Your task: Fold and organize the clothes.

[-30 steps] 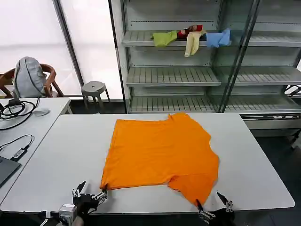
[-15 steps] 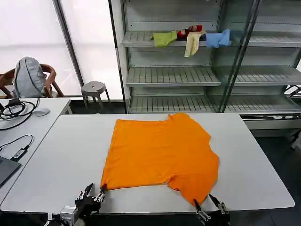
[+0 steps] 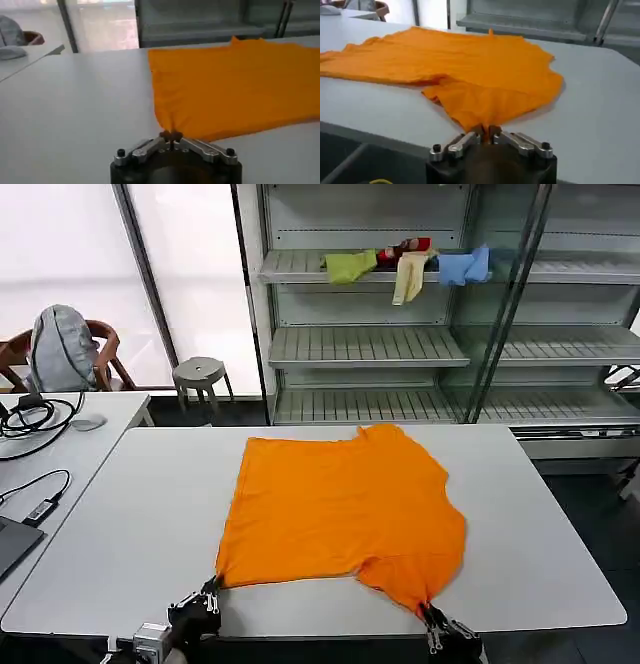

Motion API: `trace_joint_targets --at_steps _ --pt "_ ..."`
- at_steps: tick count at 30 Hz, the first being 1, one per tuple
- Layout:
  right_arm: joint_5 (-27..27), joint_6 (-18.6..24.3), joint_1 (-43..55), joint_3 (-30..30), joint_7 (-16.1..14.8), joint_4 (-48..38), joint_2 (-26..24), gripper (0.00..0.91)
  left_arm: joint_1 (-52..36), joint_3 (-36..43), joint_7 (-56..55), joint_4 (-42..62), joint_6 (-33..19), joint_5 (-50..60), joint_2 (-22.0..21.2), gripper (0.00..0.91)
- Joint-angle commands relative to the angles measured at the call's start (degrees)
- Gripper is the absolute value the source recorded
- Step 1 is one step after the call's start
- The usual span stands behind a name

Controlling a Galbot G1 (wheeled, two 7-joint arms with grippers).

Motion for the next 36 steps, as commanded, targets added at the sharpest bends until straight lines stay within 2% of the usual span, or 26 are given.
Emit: trace_joint_targets --at_steps 1,10,17,25,36 --pt "1.47 0.06 5.46 0.49 1.12 2.36 -0.25 0.0 -6.23 -1.72 8.0 1.32 -4.85 -6.48 0.25 0.02" --pt "4.7 -1.83 14.94 1.52 1.82 -1.73 -1.39 0.0 -14.04 -2.03 9.81 7.34 -5.03 -10.44 0.05 0.02" --pt "3.39 -3.52 24.6 -0.8 2.16 -8.33 2.52 0.0 -18.15 -1.35 9.98 14.17 -6.2 -12.58 -1.88 0.02" --pt "3.18 -4.81 32.45 -3.39 1.88 -14.57 2.76 0.0 -22.06 -1.59 10.96 18.01 -7.22 -14.12 -1.64 0.02" --pt "0.84 -4.79 37.17 -6.34 1.5 -20.44 3.6 0.0 -25.22 -1.23 10.96 22.48 -7.61 -14.72 -1.74 0.02"
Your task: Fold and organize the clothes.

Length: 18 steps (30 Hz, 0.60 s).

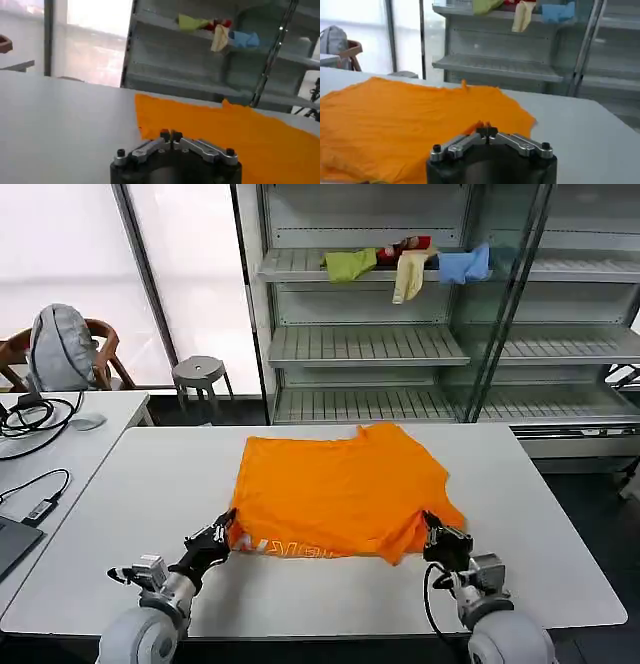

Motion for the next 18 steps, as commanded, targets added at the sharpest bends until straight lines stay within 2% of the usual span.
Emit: trace_joint_targets --at_steps 1,18 --pt "-0.71 -0.36 5.29 -1.6 0.01 -4.99 0.44 0.0 -4.78 0.25 0.64 5.74 -0.59 -1.36 0.13 0.01" --pt "-2.63 0.43 7.75 -1.79 -0.84 -9.27 1.63 0.0 -5.45 -0.4 1.64 6.96 -0.94 -1.64 1.31 0.02"
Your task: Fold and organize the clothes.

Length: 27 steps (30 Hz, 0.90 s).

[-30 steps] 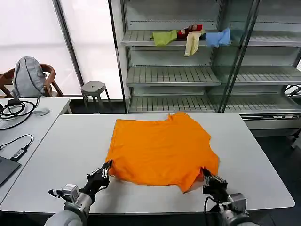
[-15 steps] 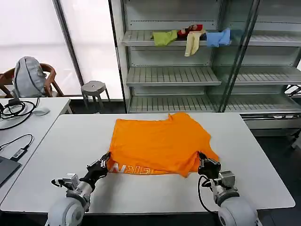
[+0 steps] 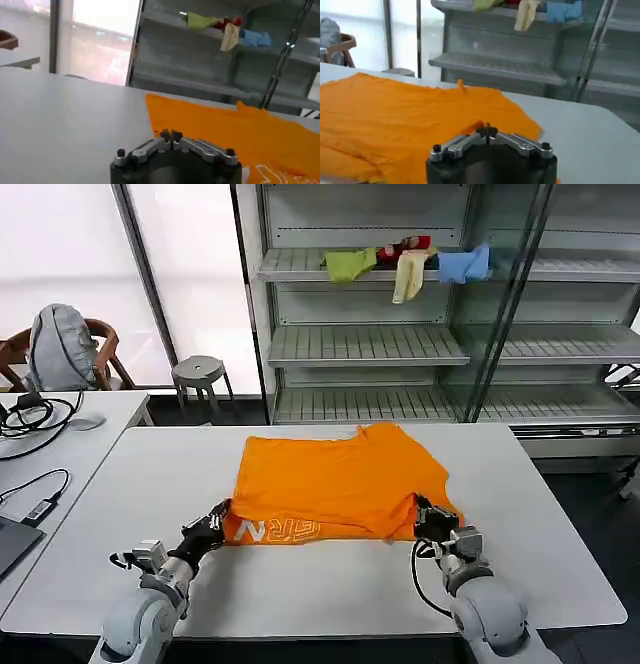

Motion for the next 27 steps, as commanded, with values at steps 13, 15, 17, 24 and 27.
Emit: trace_joint_targets --at_steps 13,15,17,24,27 --pt "-0.51 1.19 3.39 0.23 -0.71 -0.52 -0.68 0.0 -1.34 0.35 1.96 0.26 -1.16 -0.2 1.33 0.02" --pt "-0.5 1.18 4.3 0.23 -0.6 -1.35 -0.84 0.0 -1.86 0.37 1.96 1.04 -1.17 -0.2 1.54 0.02" --pt "-0.32 1.15 4.95 0.26 -0.63 -2.14 -0.97 0.0 -2.16 0.43 1.96 1.49 -1.18 -0.22 2.04 0.02" --pt "-0.17 0.78 5.64 -0.81 -0.67 -2.8 -1.01 0.0 -3.94 0.93 2.07 3.71 -1.33 -0.07 2.85 0.02" --pt "-0.45 0.78 5.84 -1.31 -0.69 -3.83 -0.84 0.0 -4.39 1.86 2.43 5.26 -1.41 0.77 3.19 0.02"
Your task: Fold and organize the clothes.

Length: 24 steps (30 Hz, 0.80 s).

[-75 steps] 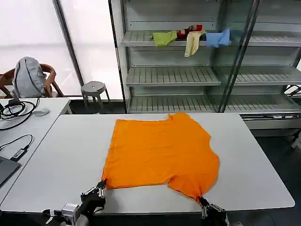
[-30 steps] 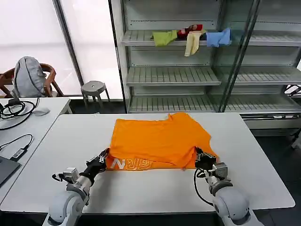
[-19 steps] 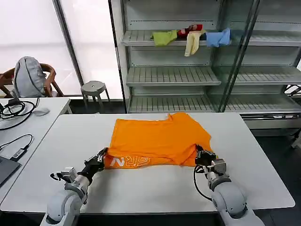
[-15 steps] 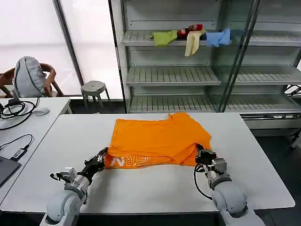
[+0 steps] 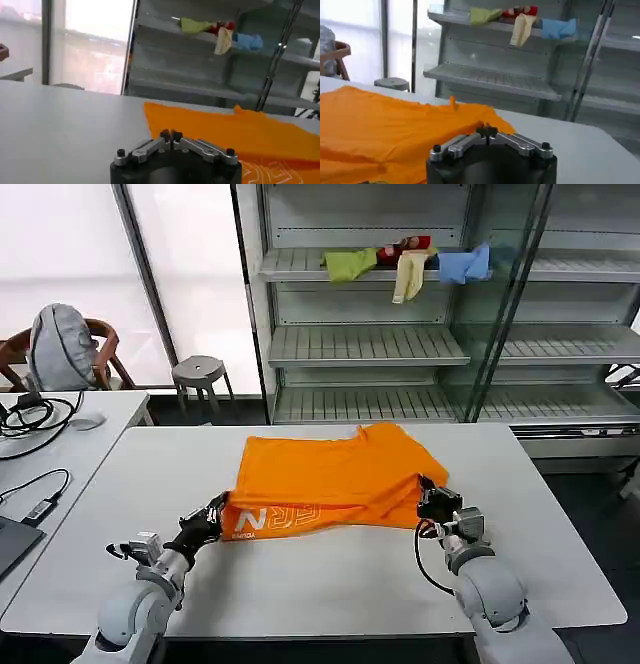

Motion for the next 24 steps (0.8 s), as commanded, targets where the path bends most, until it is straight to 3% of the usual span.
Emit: trace_joint_targets --at_steps 1,18,19,20,21,22,24 --pt "-0.1 0.04 1.11 -0.46 0.0 -1.63 -0.01 0.0 -1.88 1.39 0.56 4.05 -0.13 1.31 0.78 0.02" --pt "-0.91 0.17 2.3 -0.81 -0.1 -4.61 0.5 0.0 -5.71 3.4 1.96 9.62 -1.1 2.43 2.37 0.02" --pt "-1.01 0.17 2.31 -0.85 -0.12 -4.72 0.52 0.04 -5.74 3.47 2.01 9.74 -1.09 2.49 2.34 0.02" --pt "-1.09 0.16 2.32 -0.86 -0.15 -4.79 0.55 0.605 -5.74 3.53 2.04 9.79 -1.08 2.52 2.28 0.02" --pt "-1.13 0.16 2.39 -0.89 -0.2 -4.98 0.63 0.907 -5.72 3.6 2.08 9.79 -1.08 2.56 2.16 0.06" --pt "-1.15 0.15 2.39 -0.97 -0.2 -5.08 0.67 0.907 -5.62 3.64 2.21 9.75 -1.1 2.61 2.08 0.907" --pt "-2.0 -0.31 2.4 -1.45 -0.35 -5.55 0.72 0.907 -5.43 3.66 2.67 9.76 -1.14 3.09 2.05 0.907"
